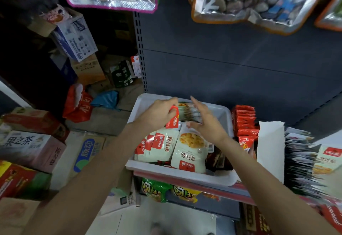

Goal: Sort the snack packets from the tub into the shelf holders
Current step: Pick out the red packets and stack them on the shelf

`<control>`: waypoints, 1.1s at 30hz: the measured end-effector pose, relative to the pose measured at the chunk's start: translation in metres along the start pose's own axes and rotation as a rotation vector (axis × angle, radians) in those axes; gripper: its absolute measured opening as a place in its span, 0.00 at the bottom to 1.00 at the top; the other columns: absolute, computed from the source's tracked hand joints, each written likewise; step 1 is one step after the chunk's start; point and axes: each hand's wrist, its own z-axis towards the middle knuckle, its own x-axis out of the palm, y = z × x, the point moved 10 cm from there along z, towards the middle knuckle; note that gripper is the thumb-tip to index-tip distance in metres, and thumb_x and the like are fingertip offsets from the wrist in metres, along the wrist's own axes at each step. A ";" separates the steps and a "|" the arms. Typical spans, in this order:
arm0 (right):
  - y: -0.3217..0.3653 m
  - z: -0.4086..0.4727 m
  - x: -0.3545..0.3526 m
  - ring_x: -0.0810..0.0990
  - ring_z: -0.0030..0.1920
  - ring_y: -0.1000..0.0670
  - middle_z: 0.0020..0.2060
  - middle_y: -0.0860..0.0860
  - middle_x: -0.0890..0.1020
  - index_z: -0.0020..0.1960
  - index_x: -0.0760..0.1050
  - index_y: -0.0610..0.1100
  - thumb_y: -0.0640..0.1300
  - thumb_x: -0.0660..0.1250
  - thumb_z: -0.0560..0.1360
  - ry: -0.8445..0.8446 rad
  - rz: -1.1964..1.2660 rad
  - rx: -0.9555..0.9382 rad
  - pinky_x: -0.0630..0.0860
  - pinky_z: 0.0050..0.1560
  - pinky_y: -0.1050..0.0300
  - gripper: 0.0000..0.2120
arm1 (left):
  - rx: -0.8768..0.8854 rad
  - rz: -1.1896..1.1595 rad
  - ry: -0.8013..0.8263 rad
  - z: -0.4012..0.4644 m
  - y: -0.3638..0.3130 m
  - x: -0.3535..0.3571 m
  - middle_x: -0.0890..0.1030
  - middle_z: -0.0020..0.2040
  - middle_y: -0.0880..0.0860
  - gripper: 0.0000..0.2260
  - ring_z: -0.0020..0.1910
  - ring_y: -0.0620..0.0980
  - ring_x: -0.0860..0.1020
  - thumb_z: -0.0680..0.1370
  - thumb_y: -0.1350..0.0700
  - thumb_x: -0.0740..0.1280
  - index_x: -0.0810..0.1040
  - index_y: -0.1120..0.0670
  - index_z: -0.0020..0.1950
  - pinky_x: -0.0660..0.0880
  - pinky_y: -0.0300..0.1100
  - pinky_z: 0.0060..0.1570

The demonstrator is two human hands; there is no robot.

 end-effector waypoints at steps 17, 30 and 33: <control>-0.098 -0.100 -0.172 0.82 0.43 0.38 0.37 0.46 0.80 0.43 0.74 0.49 0.39 0.69 0.74 -0.461 0.358 0.138 0.79 0.47 0.40 0.07 | 0.025 -0.294 0.052 0.047 -0.129 0.116 0.75 0.62 0.55 0.21 0.60 0.50 0.75 0.75 0.57 0.69 0.68 0.58 0.66 0.71 0.42 0.60; -0.142 -0.104 -0.133 0.77 0.43 0.58 0.43 0.55 0.80 0.52 0.75 0.46 0.36 0.70 0.72 -0.297 0.203 0.200 0.72 0.45 0.66 0.11 | -0.046 -0.202 -0.126 0.043 -0.148 0.148 0.80 0.57 0.57 0.17 0.54 0.53 0.79 0.76 0.55 0.68 0.74 0.59 0.63 0.73 0.40 0.52; -0.131 -0.106 -0.147 0.78 0.46 0.61 0.43 0.58 0.80 0.52 0.75 0.45 0.35 0.70 0.73 -0.397 0.261 0.102 0.73 0.45 0.72 0.11 | -0.002 -0.086 -0.158 0.041 -0.154 0.145 0.80 0.55 0.56 0.15 0.52 0.52 0.79 0.77 0.55 0.67 0.76 0.58 0.62 0.73 0.39 0.51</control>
